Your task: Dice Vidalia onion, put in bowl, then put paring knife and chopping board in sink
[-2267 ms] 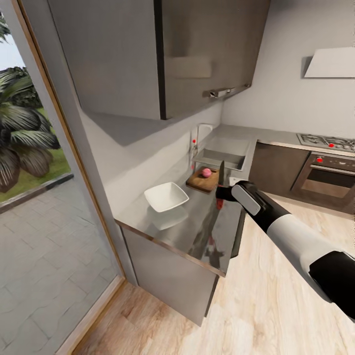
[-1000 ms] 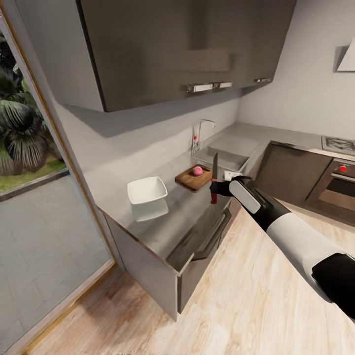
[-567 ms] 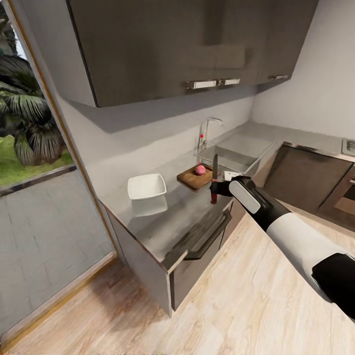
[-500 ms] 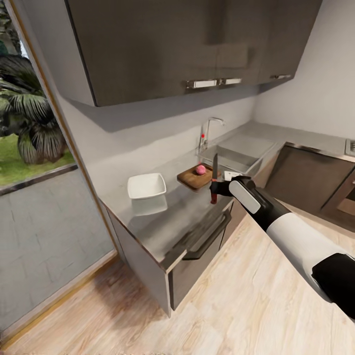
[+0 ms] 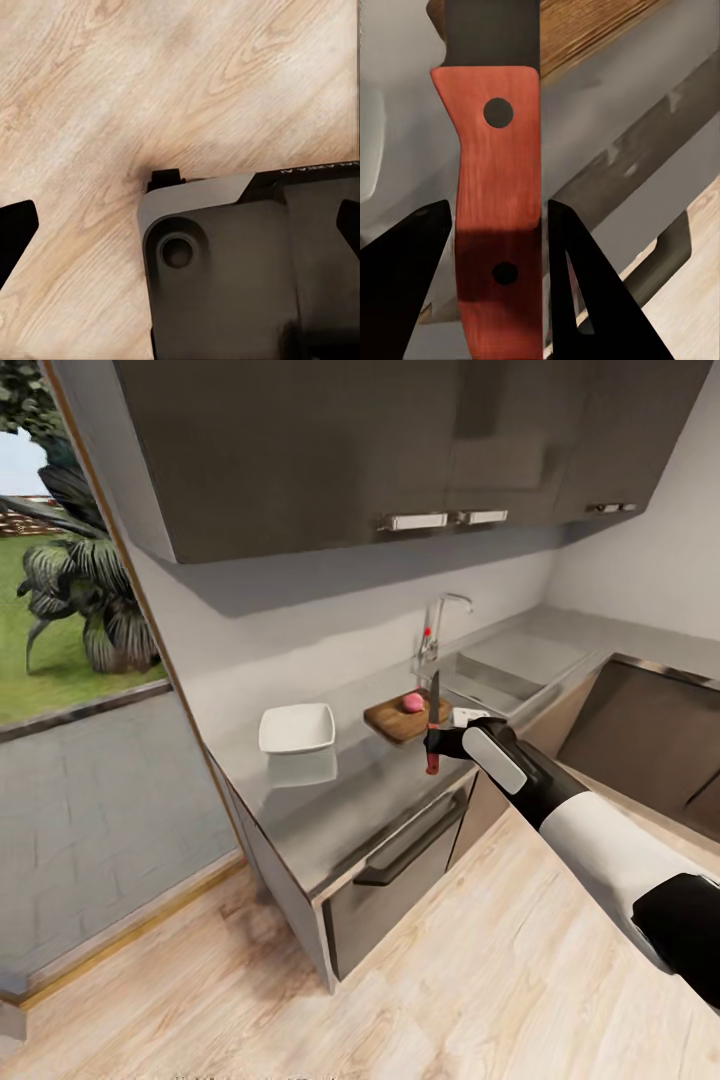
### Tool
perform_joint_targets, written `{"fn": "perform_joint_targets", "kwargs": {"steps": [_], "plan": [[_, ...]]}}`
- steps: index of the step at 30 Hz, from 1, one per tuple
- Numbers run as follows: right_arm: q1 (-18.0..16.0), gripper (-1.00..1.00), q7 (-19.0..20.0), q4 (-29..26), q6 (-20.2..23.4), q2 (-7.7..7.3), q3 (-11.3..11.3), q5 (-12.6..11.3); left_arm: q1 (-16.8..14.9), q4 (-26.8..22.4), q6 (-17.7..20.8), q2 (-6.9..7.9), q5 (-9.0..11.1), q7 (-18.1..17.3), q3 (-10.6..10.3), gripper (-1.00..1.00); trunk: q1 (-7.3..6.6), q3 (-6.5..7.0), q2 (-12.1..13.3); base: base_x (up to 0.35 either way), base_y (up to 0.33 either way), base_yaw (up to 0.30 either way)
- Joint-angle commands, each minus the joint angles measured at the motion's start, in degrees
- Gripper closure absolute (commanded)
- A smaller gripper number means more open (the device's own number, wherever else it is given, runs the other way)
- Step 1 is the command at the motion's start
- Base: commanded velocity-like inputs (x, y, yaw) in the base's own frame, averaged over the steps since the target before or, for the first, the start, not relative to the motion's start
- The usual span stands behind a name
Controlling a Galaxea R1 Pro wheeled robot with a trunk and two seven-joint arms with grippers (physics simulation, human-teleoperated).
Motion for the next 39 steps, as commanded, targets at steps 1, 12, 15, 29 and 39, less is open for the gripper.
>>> {"fn": "perform_joint_targets", "kwargs": {"steps": [1, 12, 15, 29, 39], "plan": [[-0.1, 1.00, -0.5, -0.1, 0.0, -0.12, 0.3, -0.6, -0.1, 0.3, -0.4, -0.08, 0.4, 0.0, -0.5, -1.00, 0.03, -0.17, -0.1, 0.000, -0.319, 0.216], [-0.1, 1.00, -0.6, -0.2, 0.0, -0.05, 0.3, -0.6, -0.1, 0.3, -0.4, -0.08, 0.4, 0.0, -0.5, -1.00, 0.03, -0.90, -0.1, 0.000, -0.319, 0.216], [-0.1, 1.00, -0.5, -0.1, 0.0, -0.03, 0.4, -0.6, -0.1, 0.3, -0.4, -0.08, 0.4, 0.0, -0.5, -1.00, 0.03, -1.09, -0.1, 0.000, -0.319, 0.216], [-0.1, 1.00, -0.5, -0.2, 0.0, -0.03, 0.4, -0.6, -0.1, 0.3, -0.4, -0.08, 0.4, 0.0, -0.5, -1.00, 0.03, -2.02, -0.1, 0.000, -0.319, 0.216], [-0.1, 1.00, -0.6, -0.2, 0.0, 0.05, 0.8, -0.6, -0.1, 0.3, -0.4, -0.08, 0.4, 0.0, -0.5, -1.00, 0.03, -2.68, -0.1, 0.000, -0.319, 0.215]]}}
